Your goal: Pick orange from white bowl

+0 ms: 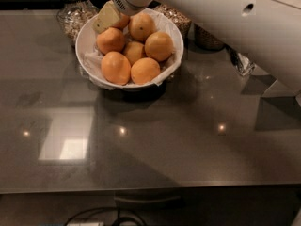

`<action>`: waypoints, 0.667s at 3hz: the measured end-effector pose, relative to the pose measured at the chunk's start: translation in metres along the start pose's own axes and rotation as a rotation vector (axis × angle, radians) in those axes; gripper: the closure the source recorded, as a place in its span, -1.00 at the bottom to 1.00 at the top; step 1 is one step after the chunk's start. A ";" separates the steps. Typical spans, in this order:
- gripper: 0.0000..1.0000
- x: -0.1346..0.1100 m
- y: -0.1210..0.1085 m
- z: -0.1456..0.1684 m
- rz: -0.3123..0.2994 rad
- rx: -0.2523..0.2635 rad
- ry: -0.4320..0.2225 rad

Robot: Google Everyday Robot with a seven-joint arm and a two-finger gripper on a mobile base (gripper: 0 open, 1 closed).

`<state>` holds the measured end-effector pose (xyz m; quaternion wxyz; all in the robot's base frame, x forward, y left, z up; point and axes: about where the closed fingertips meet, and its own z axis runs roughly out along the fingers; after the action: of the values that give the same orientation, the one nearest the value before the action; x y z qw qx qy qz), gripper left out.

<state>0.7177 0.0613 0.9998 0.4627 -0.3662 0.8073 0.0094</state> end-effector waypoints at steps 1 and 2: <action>-0.98 -0.007 0.003 0.005 0.021 -0.010 -0.014; -0.92 -0.016 0.010 0.009 0.048 -0.040 -0.035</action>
Offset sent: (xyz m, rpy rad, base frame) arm 0.0073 0.0277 0.0053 0.1042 0.0256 0.0216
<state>0.7227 0.0815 1.0039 0.4691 -0.3555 0.8073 0.0430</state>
